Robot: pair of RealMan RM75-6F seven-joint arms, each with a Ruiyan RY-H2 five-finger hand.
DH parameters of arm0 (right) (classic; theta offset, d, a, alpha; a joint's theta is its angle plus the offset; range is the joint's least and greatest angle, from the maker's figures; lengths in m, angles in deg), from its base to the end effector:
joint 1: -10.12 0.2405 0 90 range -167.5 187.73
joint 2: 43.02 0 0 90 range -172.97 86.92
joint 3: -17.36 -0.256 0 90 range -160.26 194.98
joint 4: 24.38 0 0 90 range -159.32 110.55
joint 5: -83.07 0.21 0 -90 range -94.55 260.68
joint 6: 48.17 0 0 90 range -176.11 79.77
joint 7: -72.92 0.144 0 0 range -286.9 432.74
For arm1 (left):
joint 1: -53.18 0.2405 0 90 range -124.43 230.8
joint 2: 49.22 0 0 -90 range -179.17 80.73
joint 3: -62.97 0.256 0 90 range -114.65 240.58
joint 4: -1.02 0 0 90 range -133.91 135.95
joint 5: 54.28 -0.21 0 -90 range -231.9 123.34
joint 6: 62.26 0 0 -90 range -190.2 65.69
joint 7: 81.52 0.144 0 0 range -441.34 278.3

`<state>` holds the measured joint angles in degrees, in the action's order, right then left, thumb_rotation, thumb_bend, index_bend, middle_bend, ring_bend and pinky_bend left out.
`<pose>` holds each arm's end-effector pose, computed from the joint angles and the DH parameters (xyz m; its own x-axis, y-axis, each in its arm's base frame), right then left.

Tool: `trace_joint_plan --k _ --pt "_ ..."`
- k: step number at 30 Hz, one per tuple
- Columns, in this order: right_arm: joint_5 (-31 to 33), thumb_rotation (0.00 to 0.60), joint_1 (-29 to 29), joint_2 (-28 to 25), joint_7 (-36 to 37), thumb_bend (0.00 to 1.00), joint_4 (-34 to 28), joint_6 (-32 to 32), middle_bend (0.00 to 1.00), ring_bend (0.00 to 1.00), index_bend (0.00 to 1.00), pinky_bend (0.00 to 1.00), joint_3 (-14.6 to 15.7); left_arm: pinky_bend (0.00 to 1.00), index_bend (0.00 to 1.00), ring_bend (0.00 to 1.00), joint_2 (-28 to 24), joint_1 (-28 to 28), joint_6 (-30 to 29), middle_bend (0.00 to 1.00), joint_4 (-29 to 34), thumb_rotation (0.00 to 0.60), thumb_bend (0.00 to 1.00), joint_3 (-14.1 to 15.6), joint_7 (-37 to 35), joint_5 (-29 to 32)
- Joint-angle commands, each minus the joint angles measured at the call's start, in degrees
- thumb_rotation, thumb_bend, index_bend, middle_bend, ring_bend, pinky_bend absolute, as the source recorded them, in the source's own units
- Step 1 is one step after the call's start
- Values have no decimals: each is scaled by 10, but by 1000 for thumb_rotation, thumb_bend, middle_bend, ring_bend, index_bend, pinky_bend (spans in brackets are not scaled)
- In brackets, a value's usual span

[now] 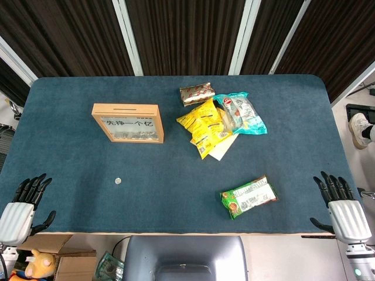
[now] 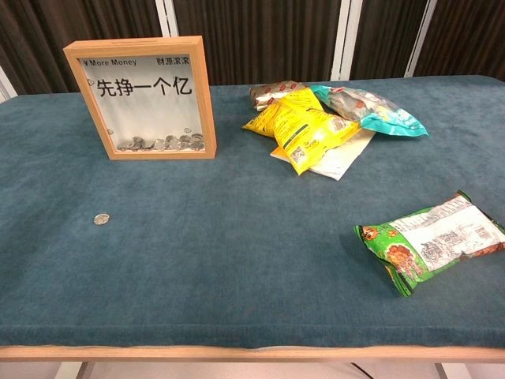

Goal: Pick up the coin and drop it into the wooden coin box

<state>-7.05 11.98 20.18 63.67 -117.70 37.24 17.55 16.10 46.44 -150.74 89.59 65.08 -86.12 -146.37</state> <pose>-0.3119 -0.1530 0.1522 0.5418 -0.0644 0.8380 -0.8405 -0.0426 0.5402 -0.3060 0.1730 0.1484 0.3719 0.0226 0.9280 0.9201 -0.1411 -0.3653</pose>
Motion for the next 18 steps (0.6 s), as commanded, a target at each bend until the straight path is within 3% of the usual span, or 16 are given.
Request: trace_joint_plan --k 1,4,5,6,7,9,10,11,12,14,18 --pt "-2 600 0 0 2 174 -2 2 0 0 0 0 0 0 0 0 2 0 3 0 -1 600 347 1 1 -3" --pt "-2 600 2 1 0 174 -2 -2 0 0 0 0 1 27 0 0 6 -6 13 4 -1 600 348 4 -1 -13" --pt "-3 600 2 1 0 174 -3 -2 0 0 0 0 0 84 1 12 16 -9 10 30 -3 600 349 1 -3 -19" --pt "-5 600 3 2 -1 174 -2 -3 0 0 0 0 1 238 17 88 30 -12 3 113 -9 600 351 -5 -3 -25" --pt "-5 600 3 3 -3 174 -2 -4 0 0 0 0 1 392 36 188 52 -15 -7 218 -22 600 354 -14 -2 -31" --pt "-4 600 5 4 -4 174 -2 -8 0 0 0 0 2 867 154 652 114 -25 -9 690 -56 600 365 -33 1 -25" --pt "-3 600 6 5 -5 175 -1 -11 0 0 0 0 1 952 201 784 136 -33 2 827 -71 600 368 -35 4 -24" --pt "-1 600 7 6 -6 175 -1 -14 0 0 0 0 1 999 270 918 162 -45 20 952 -89 600 374 -38 7 -22" --pt "1 600 8 7 -7 175 -1 -17 0 0 0 0 1 1000 325 974 179 -54 37 993 -101 600 380 -40 11 -16" --pt "3 600 10 8 -9 174 0 -21 0 0 0 0 0 1000 371 1000 205 -74 83 1000 -119 600 387 -44 33 0" --pt "10 600 12 9 -11 174 2 -26 0 0 0 0 -2 1000 320 1000 217 -109 186 1000 -107 600 413 -57 115 65"
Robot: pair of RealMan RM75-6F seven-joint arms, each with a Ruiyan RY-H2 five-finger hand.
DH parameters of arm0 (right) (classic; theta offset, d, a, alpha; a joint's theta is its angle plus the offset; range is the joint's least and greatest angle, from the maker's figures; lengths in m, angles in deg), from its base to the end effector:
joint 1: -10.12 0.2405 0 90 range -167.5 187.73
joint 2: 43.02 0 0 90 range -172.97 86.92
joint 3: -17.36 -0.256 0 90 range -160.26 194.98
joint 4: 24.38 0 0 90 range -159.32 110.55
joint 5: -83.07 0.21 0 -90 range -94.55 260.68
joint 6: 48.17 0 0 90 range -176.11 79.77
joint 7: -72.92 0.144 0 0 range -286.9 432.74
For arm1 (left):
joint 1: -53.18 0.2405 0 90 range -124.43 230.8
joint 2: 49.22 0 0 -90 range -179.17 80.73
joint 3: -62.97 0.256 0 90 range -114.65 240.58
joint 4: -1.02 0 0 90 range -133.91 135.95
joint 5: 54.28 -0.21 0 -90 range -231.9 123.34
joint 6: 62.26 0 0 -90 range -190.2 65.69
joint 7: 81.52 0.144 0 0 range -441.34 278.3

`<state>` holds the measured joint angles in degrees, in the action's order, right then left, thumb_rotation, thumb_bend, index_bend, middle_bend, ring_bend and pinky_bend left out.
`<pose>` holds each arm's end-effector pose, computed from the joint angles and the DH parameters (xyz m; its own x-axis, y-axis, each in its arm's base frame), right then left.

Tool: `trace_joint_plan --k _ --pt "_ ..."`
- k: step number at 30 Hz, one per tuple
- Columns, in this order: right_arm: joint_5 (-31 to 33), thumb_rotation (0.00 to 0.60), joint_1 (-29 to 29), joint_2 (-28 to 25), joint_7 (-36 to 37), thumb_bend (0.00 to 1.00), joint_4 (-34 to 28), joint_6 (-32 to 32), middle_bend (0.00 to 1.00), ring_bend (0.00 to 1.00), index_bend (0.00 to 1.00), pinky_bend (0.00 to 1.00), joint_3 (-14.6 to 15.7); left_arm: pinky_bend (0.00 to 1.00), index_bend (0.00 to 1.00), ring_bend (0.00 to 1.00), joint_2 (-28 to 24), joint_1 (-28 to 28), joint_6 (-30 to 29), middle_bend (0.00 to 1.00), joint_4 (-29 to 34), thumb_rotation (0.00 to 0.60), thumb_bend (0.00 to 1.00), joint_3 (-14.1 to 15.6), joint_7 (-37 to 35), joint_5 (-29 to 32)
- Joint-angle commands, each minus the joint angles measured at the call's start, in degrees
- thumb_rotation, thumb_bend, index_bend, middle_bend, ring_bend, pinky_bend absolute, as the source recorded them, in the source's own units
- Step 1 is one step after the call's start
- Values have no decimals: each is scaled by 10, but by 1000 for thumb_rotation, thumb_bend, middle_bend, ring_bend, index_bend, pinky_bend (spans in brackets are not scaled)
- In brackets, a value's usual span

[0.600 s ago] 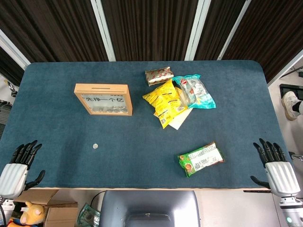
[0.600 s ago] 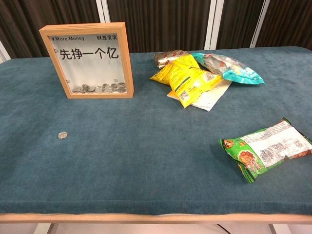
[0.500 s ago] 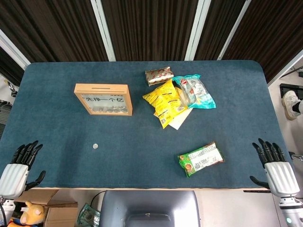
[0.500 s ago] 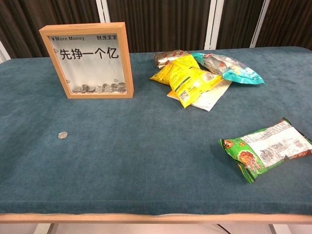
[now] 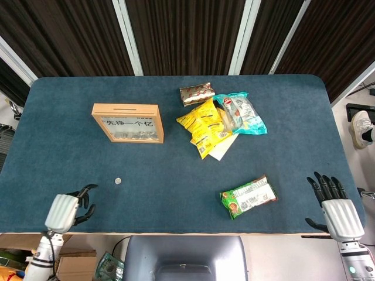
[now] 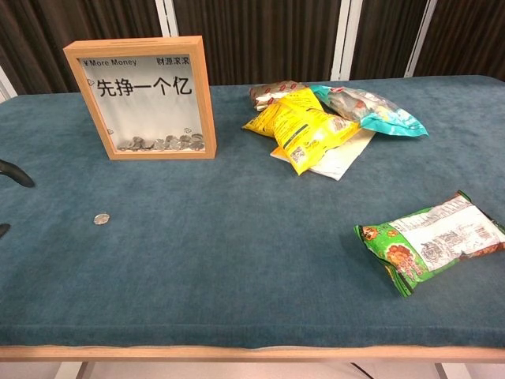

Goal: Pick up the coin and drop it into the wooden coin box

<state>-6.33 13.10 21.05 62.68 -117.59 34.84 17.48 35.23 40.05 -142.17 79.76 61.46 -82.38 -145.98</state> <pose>-0.3118 -0.1589 0.1429 0.5456 -0.0954 0.8326 -0.8380 -0.0552 0.5429 -0.2765 0.2162 0.0427 0.3026 0.0834 0.9495 0.9308 -0.2400 -0.2756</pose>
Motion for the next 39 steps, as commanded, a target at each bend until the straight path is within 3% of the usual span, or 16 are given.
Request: trace_joint_plan --k 1,5,17,39 --pt "4 600 1 0 -1 174 2 -3 0 0 0 0 -1 1000 317 1000 27 -52 118 1000 -4 600 416 -26 96 77" --pt "10 600 2 0 2 174 5 -6 0 0 0 0 -3 1000 316 1000 34 -76 166 1000 16 600 449 -51 152 138" --pt "14 600 0 -3 9 174 6 -2 0 0 0 0 -4 1000 364 1000 105 -109 154 1000 -32 600 405 -74 259 195" --pt "11 600 -1 -8 18 174 6 2 0 0 0 0 -3 1000 406 1000 147 -132 159 1000 -88 600 382 -71 287 225"
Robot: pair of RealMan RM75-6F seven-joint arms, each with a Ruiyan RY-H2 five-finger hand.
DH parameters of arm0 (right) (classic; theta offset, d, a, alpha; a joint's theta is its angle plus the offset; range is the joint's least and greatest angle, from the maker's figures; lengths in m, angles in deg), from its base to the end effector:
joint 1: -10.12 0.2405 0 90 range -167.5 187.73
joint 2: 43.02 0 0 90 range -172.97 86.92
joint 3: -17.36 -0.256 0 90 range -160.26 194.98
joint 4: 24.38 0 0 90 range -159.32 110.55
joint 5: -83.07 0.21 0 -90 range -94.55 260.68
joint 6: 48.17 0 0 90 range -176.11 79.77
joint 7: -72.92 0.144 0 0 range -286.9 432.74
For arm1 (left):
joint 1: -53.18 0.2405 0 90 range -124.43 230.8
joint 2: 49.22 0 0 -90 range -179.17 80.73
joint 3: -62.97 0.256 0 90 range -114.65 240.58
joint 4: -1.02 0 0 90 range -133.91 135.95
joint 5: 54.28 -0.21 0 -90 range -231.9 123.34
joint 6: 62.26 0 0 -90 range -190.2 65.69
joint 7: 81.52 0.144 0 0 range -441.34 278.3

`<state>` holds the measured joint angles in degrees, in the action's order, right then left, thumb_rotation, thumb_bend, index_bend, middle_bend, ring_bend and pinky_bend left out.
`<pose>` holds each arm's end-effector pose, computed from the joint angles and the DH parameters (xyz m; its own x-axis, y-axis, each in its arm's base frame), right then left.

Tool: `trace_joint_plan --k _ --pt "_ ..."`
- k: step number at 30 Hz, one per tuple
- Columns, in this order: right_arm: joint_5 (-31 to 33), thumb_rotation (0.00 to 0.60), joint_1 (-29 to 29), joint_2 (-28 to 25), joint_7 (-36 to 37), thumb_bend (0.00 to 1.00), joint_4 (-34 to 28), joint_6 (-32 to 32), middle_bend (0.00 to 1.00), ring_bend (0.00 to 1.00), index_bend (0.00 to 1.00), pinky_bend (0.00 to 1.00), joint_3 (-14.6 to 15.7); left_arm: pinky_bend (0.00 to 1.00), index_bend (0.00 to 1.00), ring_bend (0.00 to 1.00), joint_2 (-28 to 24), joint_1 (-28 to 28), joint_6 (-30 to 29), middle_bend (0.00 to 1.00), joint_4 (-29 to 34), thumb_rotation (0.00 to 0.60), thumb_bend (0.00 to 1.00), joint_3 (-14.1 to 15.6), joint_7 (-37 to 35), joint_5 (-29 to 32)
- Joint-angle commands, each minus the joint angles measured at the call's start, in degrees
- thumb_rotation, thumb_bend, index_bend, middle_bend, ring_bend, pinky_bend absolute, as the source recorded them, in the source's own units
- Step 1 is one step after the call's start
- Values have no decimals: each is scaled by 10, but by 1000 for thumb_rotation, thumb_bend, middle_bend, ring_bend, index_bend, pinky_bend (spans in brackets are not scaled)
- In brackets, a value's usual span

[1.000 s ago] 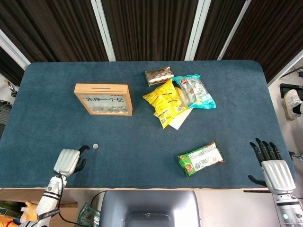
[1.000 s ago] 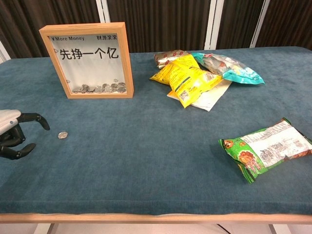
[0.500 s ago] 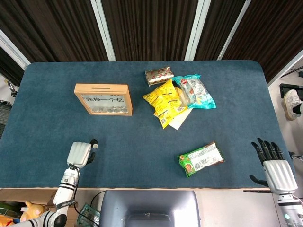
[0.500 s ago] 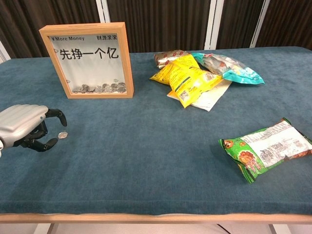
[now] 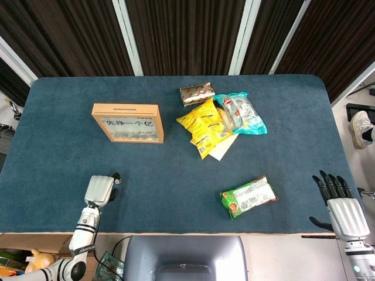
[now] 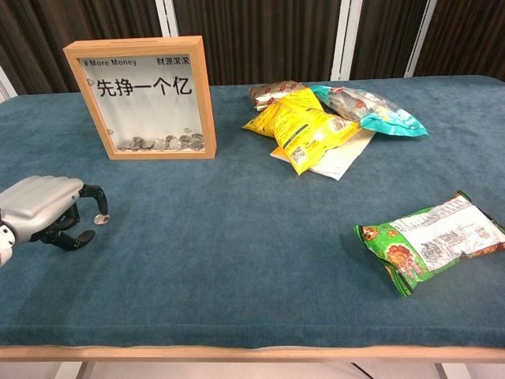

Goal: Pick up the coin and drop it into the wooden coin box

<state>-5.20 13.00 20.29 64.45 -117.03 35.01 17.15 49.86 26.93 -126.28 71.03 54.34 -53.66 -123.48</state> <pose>-0.3173 -0.1599 0.1503 0.5368 -0.0914 0.8388 -0.8434 -0.0297 0.5365 -0.2476 0.2958 -0.0387 0.5764 0.1899 0.7948 0.8170 -0.1503 -0.5567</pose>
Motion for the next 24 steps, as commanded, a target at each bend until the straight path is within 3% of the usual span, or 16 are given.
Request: trace_joint_plan --k 1,18,24 --pt "0 600 0 0 0 174 0 0 0 0 0 0 0 1000 406 1000 1 -1 0 1000 -1 600 382 0 0 1" --pt "3 600 0 0 -1 175 1 -1 0 0 0 0 -1 1000 416 1000 16 -14 7 1000 -37 600 382 -2 11 19" --pt "1 600 0 0 0 174 0 0 0 0 0 0 0 1000 463 1000 23 -17 1 1000 -51 600 375 -2 8 17"
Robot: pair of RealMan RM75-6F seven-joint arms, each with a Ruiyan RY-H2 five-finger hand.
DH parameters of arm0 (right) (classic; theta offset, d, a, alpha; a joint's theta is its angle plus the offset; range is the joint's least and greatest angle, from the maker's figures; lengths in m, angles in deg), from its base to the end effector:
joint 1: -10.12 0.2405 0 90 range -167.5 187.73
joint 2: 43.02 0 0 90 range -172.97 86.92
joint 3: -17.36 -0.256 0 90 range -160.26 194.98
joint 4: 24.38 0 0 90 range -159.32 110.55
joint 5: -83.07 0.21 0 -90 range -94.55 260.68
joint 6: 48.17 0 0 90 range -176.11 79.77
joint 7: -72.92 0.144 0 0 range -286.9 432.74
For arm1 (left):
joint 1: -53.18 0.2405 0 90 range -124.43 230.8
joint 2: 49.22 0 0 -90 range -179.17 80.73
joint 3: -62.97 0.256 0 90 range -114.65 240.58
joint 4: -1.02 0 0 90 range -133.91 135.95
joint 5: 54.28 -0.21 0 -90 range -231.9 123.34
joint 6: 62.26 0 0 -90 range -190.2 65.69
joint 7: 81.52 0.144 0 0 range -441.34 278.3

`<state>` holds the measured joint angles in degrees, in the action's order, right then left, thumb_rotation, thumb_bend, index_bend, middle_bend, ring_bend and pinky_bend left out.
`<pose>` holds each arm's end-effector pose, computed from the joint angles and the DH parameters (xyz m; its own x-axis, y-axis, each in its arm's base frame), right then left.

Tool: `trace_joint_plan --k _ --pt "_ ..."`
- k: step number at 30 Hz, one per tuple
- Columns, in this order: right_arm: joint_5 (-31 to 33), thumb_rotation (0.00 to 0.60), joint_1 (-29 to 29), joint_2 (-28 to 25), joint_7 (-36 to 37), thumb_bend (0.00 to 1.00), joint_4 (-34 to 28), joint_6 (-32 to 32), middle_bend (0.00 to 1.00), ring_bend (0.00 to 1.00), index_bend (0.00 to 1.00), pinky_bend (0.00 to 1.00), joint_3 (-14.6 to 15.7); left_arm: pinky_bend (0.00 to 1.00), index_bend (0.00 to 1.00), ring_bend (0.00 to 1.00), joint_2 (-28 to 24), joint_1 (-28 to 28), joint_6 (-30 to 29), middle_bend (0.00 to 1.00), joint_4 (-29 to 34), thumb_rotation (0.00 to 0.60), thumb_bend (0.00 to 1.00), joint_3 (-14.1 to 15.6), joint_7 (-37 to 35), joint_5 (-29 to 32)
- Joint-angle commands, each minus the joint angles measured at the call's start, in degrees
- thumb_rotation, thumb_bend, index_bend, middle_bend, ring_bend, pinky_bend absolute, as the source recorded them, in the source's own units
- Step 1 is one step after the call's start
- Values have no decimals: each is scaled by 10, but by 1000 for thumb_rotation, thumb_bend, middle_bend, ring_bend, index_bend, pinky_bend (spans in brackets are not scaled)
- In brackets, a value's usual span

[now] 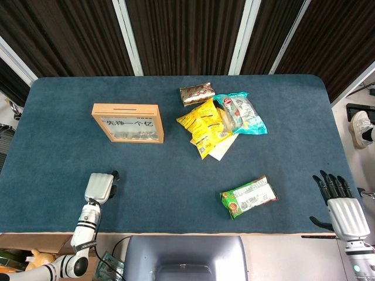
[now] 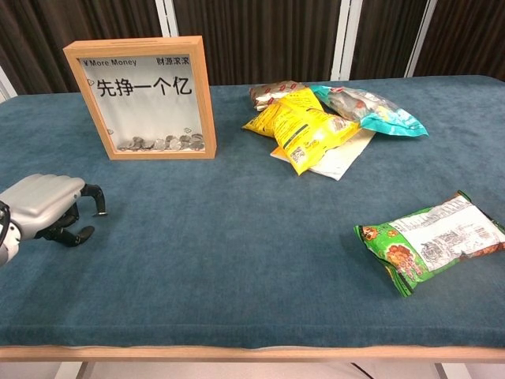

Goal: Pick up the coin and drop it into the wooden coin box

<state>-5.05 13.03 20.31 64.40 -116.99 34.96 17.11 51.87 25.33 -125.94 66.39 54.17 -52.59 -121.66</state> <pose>-0.3177 -0.1602 0.1504 0.5375 -0.0916 0.8382 -0.8428 -0.0276 0.5375 -0.2537 0.3067 -0.0428 0.6141 0.1819 0.7680 0.7892 -0.1296 -0.6003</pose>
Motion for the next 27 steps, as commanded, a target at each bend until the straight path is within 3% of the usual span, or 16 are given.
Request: trace_joint_plan --k 1,9,19,27 --pt "0 600 0 0 1 174 0 0 0 0 0 0 0 1000 472 1000 5 -2 -3 1000 -8 600 373 -1 -4 -1" --pt "-2 600 0 -2 4 175 0 0 0 0 0 0 1 1000 601 1000 21 -9 -5 1000 -36 600 365 -8 -31 -7" --pt "-2 600 1 -2 2 174 0 -2 0 0 0 0 1 1000 655 1000 21 -8 -13 1000 -40 600 356 -5 -42 -16" --pt "-1 600 1 -1 1 174 1 -3 0 0 0 0 1 1000 677 1000 11 -7 -8 1000 -28 600 471 -4 -29 -9"
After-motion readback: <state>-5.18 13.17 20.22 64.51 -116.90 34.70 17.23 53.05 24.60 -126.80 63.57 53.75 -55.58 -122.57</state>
